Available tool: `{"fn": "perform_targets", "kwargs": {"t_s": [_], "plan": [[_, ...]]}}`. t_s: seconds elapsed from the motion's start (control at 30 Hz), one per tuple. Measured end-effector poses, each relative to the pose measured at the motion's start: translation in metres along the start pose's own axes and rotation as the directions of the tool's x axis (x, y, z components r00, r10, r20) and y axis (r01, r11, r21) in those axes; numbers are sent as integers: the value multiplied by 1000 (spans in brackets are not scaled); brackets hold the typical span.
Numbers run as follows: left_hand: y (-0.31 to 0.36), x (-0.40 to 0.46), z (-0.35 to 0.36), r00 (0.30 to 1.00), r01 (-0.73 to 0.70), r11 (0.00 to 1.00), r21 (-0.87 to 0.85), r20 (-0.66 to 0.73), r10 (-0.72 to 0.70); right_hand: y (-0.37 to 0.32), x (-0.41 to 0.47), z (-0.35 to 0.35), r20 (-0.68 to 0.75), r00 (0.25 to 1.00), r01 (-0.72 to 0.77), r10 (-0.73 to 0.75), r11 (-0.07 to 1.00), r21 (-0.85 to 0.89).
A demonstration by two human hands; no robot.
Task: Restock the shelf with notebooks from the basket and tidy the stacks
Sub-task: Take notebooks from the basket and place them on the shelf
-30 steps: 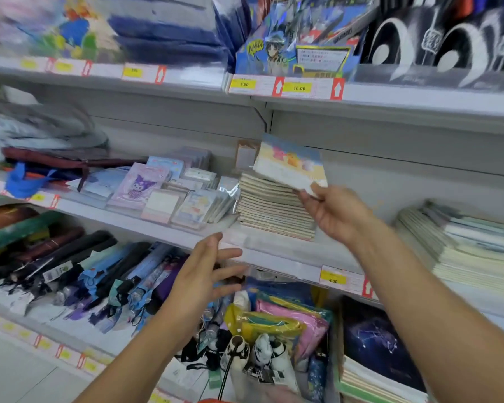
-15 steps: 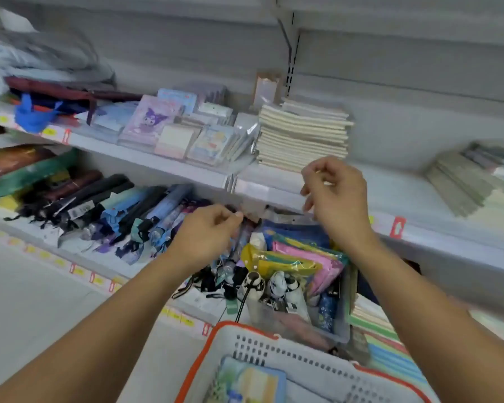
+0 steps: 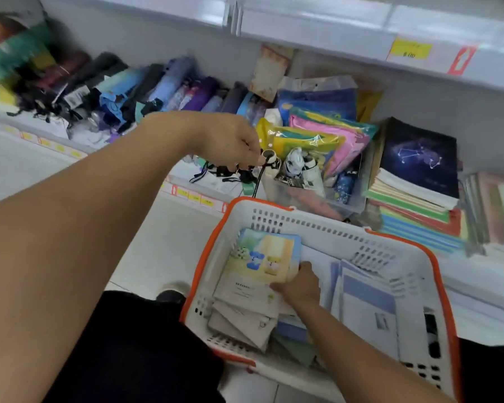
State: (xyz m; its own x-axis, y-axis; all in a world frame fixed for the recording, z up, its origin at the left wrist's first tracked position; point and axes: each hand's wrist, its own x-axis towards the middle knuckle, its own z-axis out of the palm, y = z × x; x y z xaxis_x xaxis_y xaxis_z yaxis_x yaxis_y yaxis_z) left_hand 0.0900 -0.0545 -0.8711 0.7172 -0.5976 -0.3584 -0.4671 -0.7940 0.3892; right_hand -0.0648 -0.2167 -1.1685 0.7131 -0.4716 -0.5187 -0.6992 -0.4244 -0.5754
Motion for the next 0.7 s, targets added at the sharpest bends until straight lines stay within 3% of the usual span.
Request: {"fn": "perform_targets", "kwargs": {"t_s": [0.1, 0.27, 0.43, 0.6, 0.7], "plan": [[-2, -1, 0, 1000, 13, 1000, -9, 9, -13, 6, 8, -17, 35, 999, 26, -26, 1000, 14], [-5, -5, 0, 997, 43, 999, -34, 58, -41, 25, 15, -43, 35, 991, 131, -126, 972, -195], [-1, -5, 1, 994, 58, 998, -7, 88, -57, 42, 9, -61, 20, 998, 54, -53, 996, -69], [2, -5, 2, 991, 67, 997, -37, 122, -62, 46, 15, -75, -118, 982, 137, -147, 987, -85], [2, -5, 3, 984, 87, 996, 25, 157, -90, 28, 18, -76, -50, 998, -23, 26, 999, 47]]}}
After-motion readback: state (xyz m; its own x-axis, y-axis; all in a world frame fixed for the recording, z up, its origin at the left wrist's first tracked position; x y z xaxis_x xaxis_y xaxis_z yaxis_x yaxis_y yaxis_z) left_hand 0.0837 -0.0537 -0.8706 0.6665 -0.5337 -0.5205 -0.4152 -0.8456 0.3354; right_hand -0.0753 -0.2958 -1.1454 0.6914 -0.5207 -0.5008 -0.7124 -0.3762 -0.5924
